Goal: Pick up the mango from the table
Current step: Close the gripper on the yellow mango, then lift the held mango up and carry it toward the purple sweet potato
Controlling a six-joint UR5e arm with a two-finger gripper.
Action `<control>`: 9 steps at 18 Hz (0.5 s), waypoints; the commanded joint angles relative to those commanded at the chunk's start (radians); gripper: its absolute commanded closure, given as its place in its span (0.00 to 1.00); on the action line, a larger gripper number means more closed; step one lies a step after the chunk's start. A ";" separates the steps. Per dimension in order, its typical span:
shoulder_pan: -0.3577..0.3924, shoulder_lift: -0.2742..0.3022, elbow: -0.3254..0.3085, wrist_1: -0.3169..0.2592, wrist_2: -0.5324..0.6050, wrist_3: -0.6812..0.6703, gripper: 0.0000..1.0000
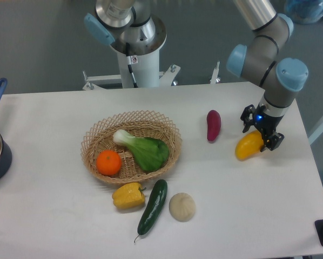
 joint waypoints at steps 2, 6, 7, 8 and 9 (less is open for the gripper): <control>0.002 0.002 0.003 -0.002 0.002 0.000 0.45; 0.006 0.017 0.020 -0.014 0.003 0.000 0.48; 0.006 0.031 0.029 -0.024 0.002 -0.002 0.48; 0.008 0.052 0.031 -0.037 -0.006 -0.005 0.48; 0.011 0.075 0.034 -0.049 -0.018 -0.024 0.48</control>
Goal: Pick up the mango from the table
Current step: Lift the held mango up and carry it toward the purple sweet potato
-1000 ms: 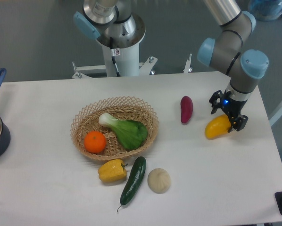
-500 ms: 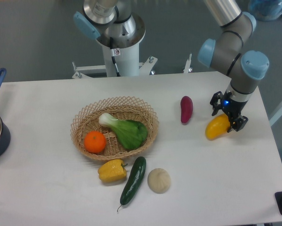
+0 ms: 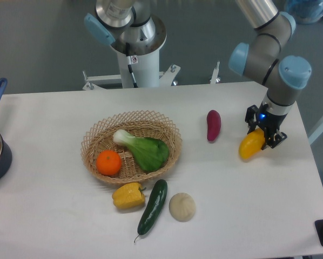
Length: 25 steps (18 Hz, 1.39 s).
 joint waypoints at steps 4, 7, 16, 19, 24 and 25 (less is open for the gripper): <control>0.000 0.083 0.031 -0.025 -0.233 -0.194 0.48; -0.011 0.127 0.057 -0.023 -0.383 -0.375 0.48; -0.057 0.270 0.067 -0.012 -0.689 -0.612 0.48; -0.080 0.293 0.034 -0.008 -0.715 -0.632 0.48; -0.098 0.307 0.015 0.000 -0.716 -0.683 0.48; -0.098 0.316 0.012 -0.002 -0.716 -0.684 0.48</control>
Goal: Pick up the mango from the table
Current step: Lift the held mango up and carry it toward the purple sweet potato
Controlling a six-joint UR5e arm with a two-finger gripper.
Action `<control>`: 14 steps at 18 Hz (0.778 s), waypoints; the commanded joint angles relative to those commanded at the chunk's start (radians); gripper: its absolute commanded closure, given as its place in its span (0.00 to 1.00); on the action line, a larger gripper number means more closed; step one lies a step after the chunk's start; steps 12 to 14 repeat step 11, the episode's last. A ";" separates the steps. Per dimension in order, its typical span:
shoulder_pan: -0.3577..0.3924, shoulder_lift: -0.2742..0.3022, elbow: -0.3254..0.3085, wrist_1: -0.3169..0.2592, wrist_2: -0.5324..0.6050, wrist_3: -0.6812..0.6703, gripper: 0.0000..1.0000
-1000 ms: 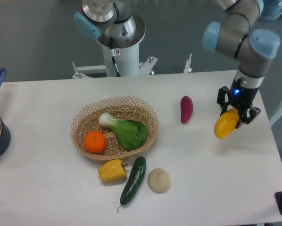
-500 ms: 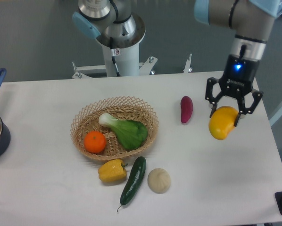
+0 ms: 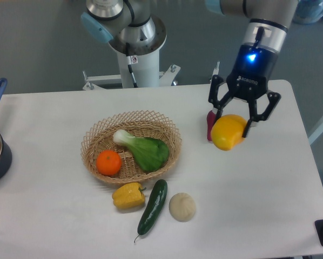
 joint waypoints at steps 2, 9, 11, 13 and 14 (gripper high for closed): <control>0.000 0.003 -0.005 0.002 0.000 -0.002 0.48; -0.002 0.002 0.006 0.003 -0.002 -0.005 0.48; -0.002 0.002 0.009 0.003 0.000 -0.005 0.48; -0.002 0.002 0.009 0.003 0.000 -0.005 0.48; -0.002 0.002 0.009 0.003 0.000 -0.005 0.48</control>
